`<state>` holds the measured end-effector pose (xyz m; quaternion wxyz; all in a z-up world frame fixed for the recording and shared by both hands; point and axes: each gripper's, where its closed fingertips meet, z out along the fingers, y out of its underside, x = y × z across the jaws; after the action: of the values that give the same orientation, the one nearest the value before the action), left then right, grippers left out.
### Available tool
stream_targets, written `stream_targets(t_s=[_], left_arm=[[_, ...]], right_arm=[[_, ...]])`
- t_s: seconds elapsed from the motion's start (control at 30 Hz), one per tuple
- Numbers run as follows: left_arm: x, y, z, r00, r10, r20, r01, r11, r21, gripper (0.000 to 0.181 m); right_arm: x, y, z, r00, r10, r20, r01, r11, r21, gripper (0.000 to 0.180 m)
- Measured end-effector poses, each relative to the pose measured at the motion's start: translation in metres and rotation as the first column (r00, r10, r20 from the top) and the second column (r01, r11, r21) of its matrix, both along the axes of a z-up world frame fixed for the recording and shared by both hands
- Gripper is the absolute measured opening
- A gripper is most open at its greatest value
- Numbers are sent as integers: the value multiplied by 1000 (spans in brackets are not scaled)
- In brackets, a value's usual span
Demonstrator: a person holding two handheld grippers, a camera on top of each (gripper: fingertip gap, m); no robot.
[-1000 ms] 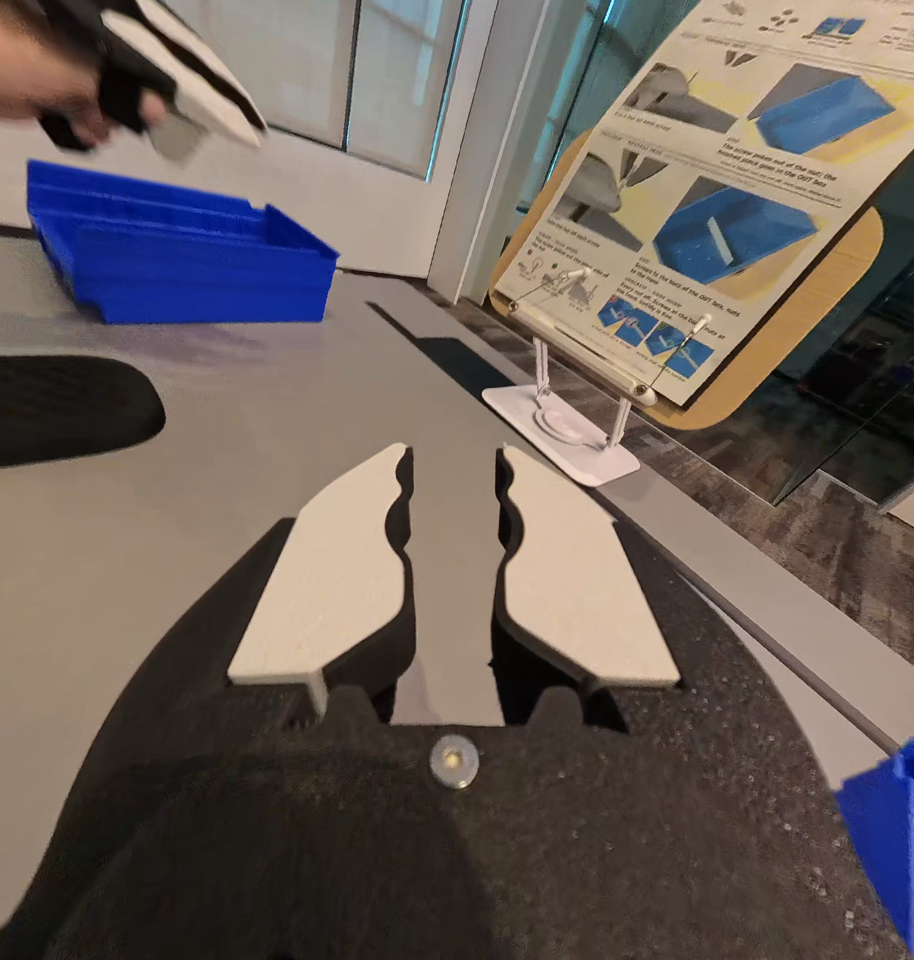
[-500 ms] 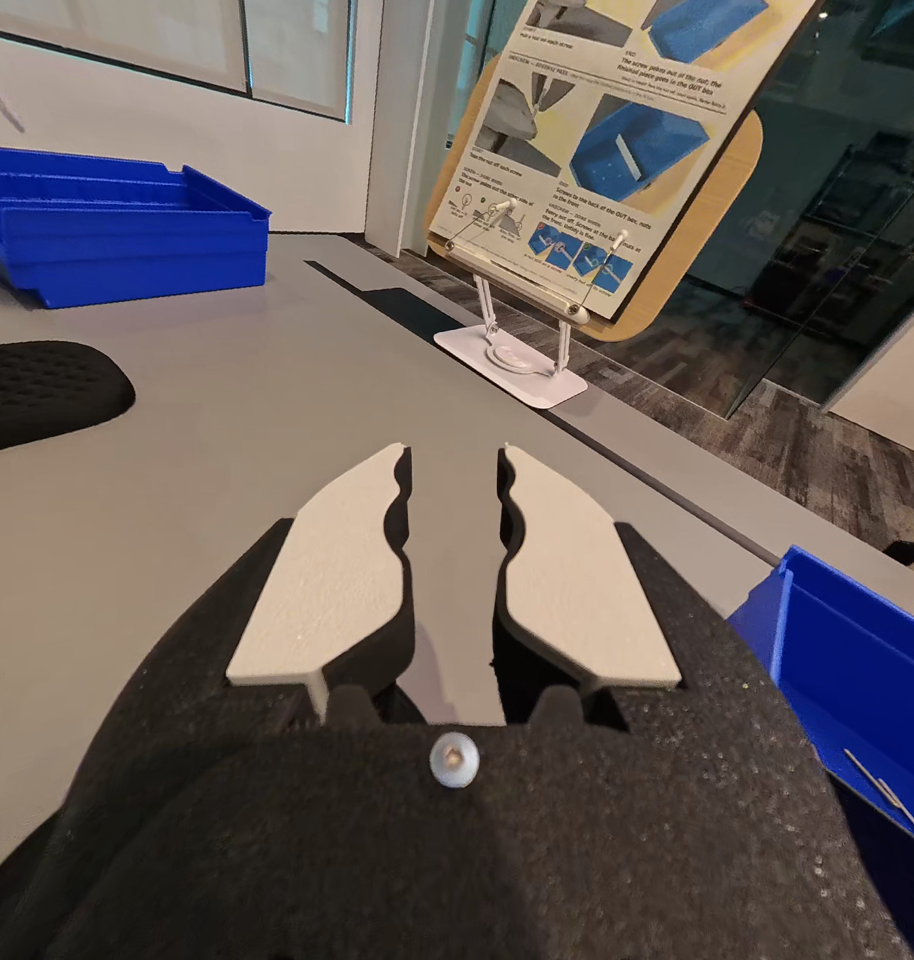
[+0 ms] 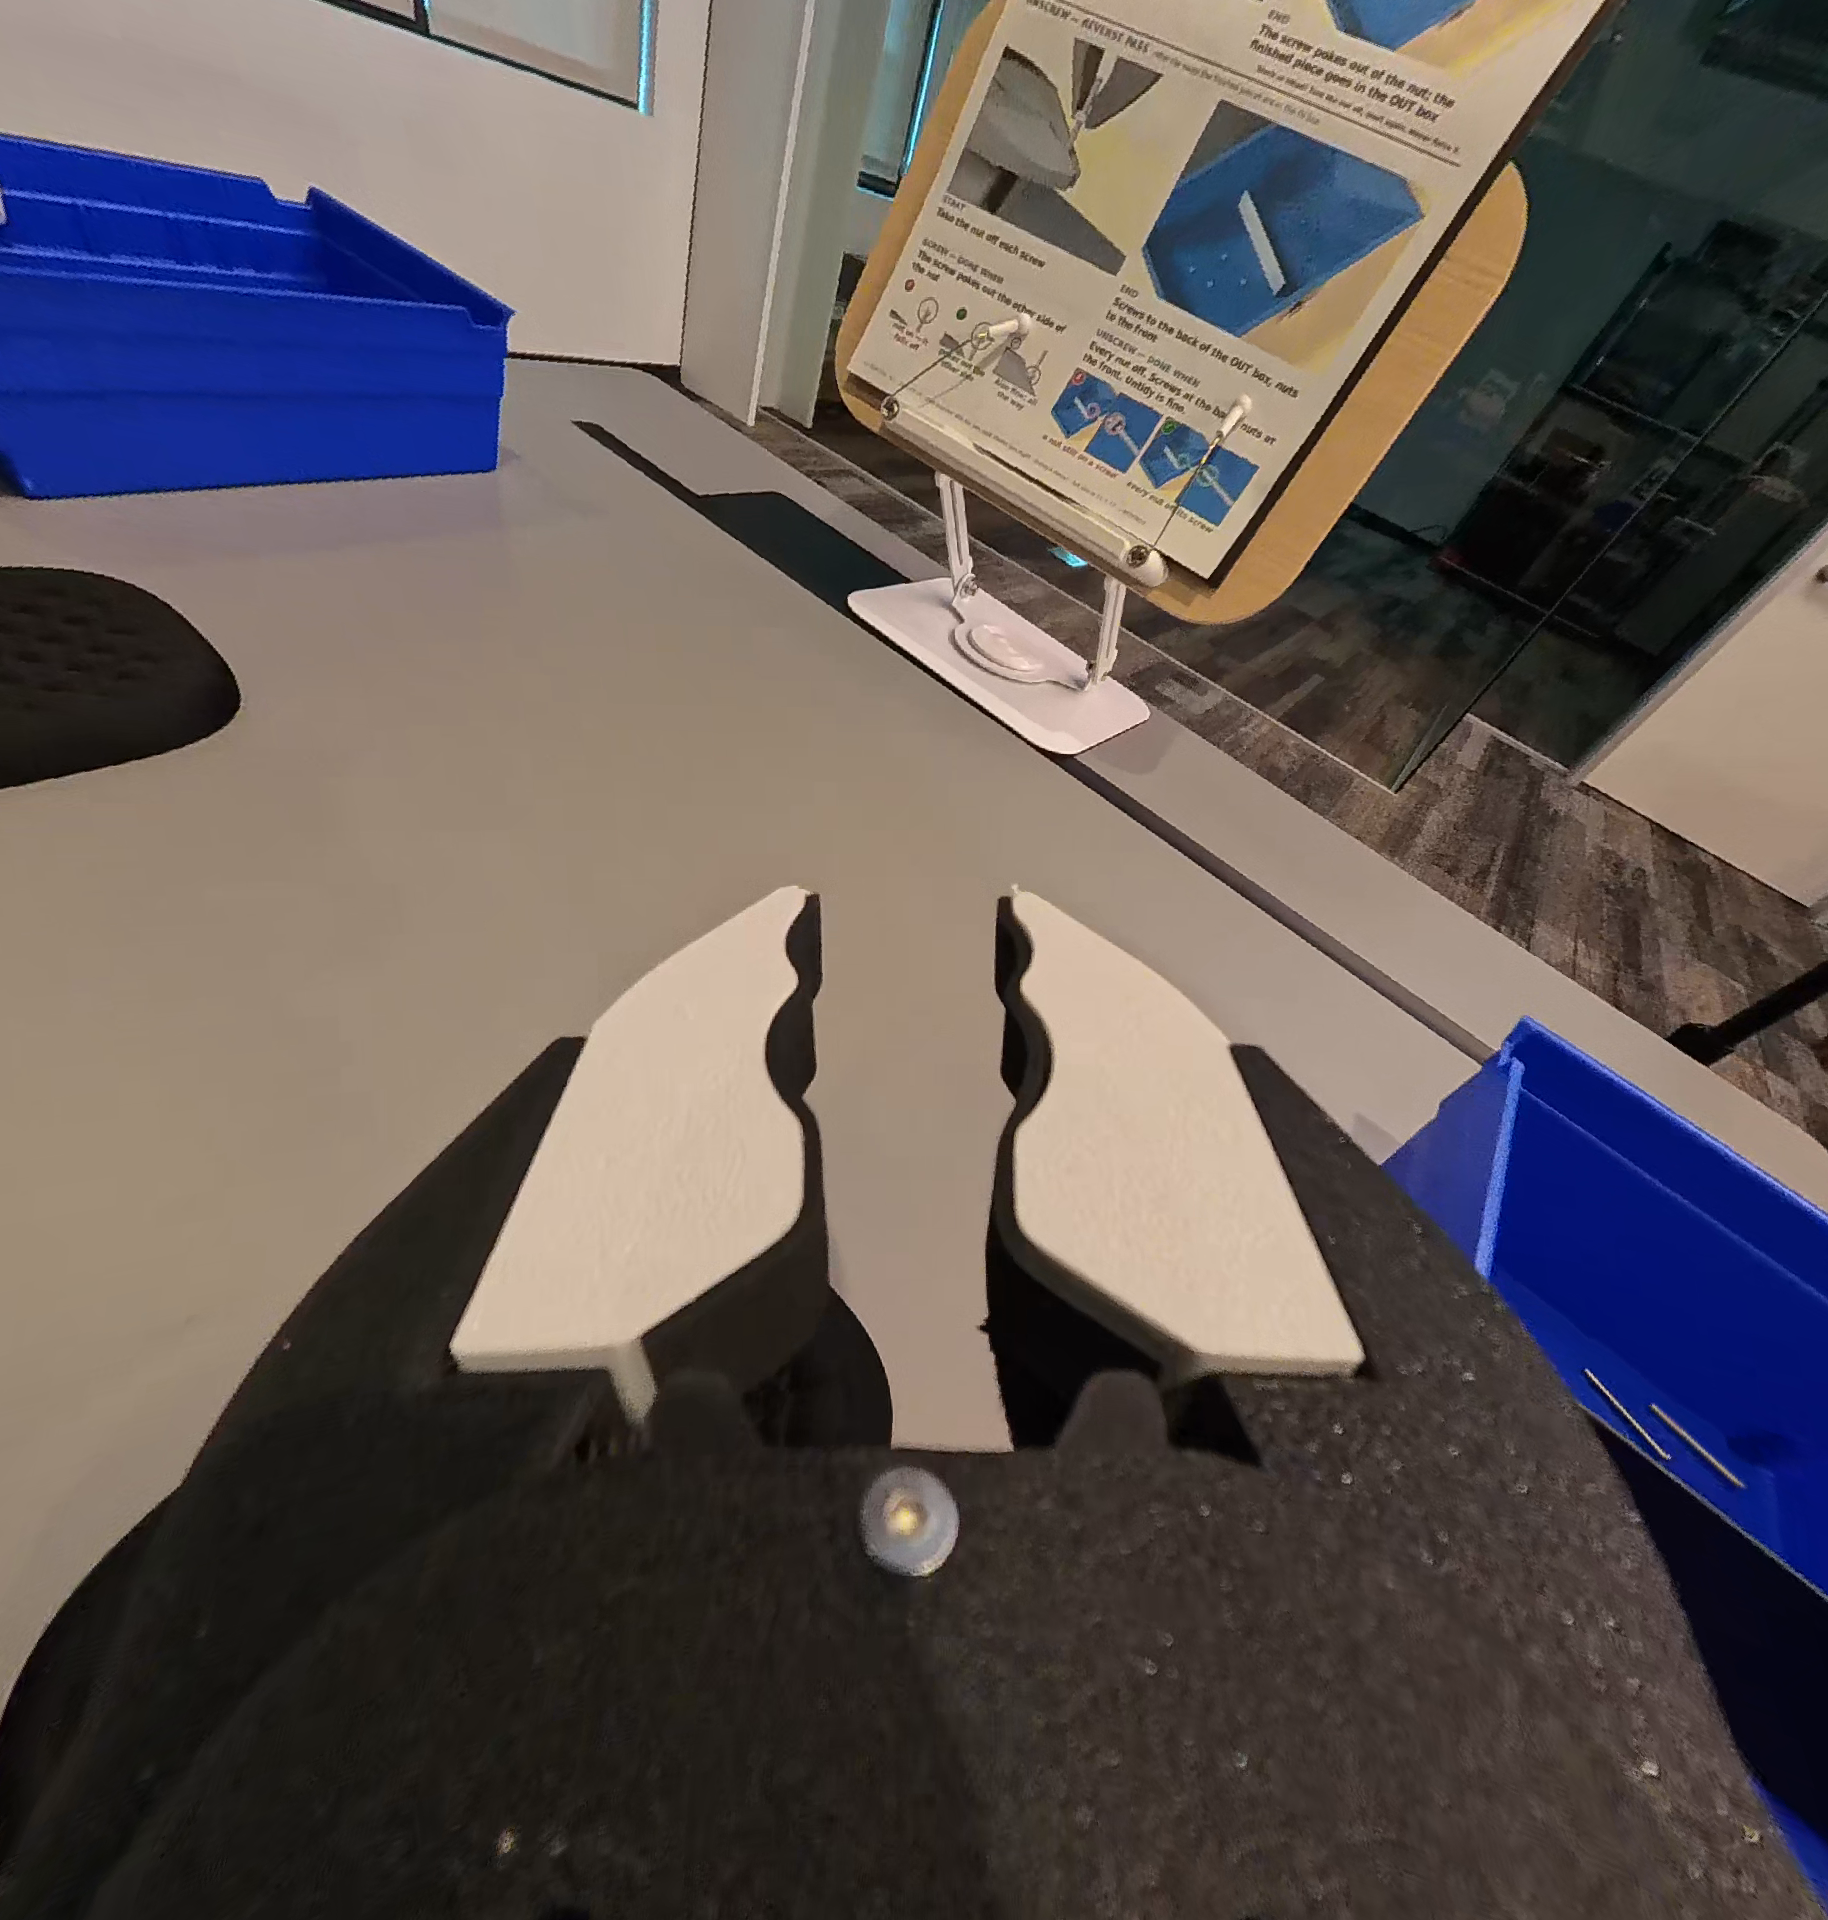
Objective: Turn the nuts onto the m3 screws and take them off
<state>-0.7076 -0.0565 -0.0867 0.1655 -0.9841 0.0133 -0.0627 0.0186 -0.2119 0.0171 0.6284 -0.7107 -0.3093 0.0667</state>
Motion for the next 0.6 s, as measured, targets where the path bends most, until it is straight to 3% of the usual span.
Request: stream_targets(t_s=[0.27,0.6], left_arm=[[27,7,0,1000,10,-3,-10,1000,1,5],[119,31,-1,1000,-18,0,18,998,58,5]], right_arm=[[10,3,-4,994,-10,-107,8,1000,-19,30],[15,16,-23,997,-35,-74,26,994,-110,30]])
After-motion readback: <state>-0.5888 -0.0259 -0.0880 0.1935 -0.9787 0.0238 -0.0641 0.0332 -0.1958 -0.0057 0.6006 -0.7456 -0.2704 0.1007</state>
